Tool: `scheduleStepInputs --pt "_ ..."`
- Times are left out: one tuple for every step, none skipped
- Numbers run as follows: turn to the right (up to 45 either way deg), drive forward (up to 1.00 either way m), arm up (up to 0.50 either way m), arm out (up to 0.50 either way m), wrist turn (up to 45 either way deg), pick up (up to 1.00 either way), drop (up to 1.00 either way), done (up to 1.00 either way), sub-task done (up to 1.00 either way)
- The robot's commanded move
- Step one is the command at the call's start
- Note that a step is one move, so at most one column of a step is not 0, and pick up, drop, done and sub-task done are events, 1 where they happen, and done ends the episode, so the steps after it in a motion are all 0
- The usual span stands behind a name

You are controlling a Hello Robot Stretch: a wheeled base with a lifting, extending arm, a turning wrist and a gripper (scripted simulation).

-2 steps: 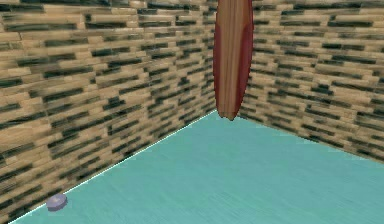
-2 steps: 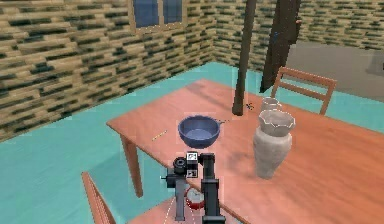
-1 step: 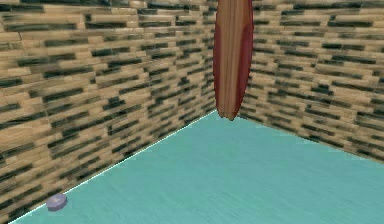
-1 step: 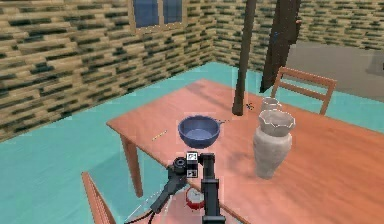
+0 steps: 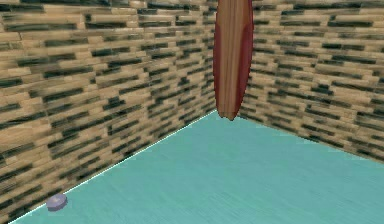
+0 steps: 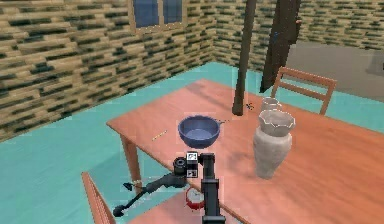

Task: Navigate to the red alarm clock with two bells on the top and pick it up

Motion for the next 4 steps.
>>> scheduleStepInputs --pt "0.0 0.00 0.00 0.00 45.0 0.00 0.00 0.00 0.00" --pt "0.0 0.00 0.00 0.00 45.0 0.00 0.00 0.00 0.00" --pt "0.0 0.00 0.00 0.00 21.0 0.00 0.00 0.00 0.00" --pt "0.0 0.00 -0.30 0.00 0.0 0.00 0.00 0.00 0.00"
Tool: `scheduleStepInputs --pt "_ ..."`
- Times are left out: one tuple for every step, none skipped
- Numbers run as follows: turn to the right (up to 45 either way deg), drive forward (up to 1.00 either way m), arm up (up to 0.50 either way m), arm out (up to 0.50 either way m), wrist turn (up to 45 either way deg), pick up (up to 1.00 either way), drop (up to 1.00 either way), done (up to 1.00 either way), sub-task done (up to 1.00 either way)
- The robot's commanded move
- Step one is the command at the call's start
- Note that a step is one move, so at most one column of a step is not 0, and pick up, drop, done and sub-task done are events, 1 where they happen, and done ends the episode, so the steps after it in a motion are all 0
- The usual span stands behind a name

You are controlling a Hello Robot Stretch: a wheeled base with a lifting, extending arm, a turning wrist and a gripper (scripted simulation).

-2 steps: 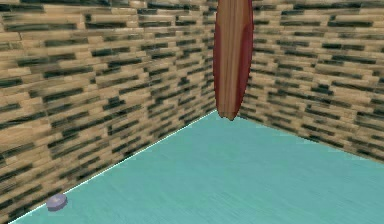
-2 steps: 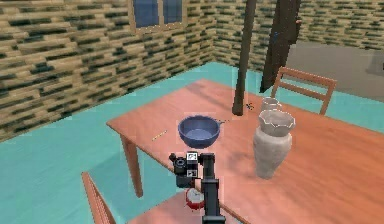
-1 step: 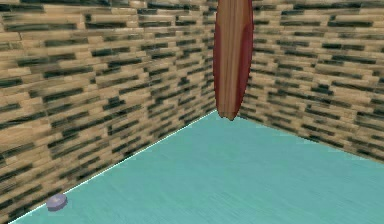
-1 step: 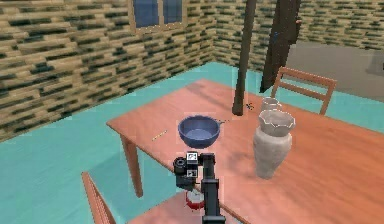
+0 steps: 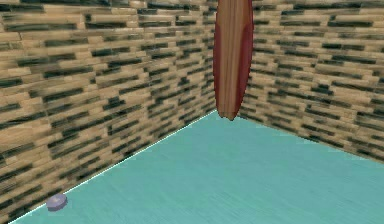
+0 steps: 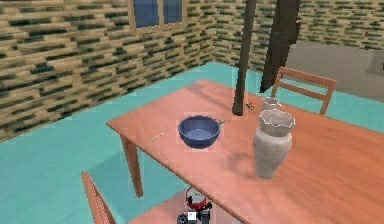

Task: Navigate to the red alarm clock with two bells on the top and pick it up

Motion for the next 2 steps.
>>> scheduleStepInputs --pt "0.0 0.00 0.00 0.00 0.0 1.00 0.00 0.00 0.00" --pt "0.0 0.00 0.10 0.00 0.0 0.00 0.00 0.00 0.00"
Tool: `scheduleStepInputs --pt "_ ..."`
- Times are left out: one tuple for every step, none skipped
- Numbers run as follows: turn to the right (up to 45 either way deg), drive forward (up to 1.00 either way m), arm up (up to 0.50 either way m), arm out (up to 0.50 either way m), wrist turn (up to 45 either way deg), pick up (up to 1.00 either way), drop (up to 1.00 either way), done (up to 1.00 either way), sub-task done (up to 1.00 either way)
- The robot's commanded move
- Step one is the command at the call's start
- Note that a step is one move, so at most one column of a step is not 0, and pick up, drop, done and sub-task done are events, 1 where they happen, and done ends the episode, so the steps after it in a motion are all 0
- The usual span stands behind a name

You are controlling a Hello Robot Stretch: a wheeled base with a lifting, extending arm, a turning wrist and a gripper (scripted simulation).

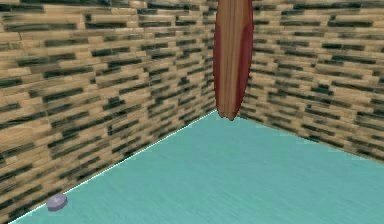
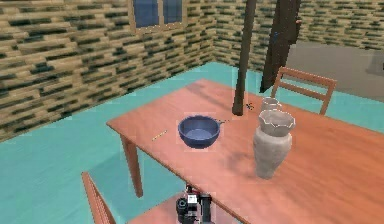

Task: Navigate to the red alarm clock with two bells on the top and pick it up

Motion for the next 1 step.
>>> scheduleStepInputs --pt "0.0 0.00 0.00 0.00 0.0 0.00 0.00 1.00 0.00"
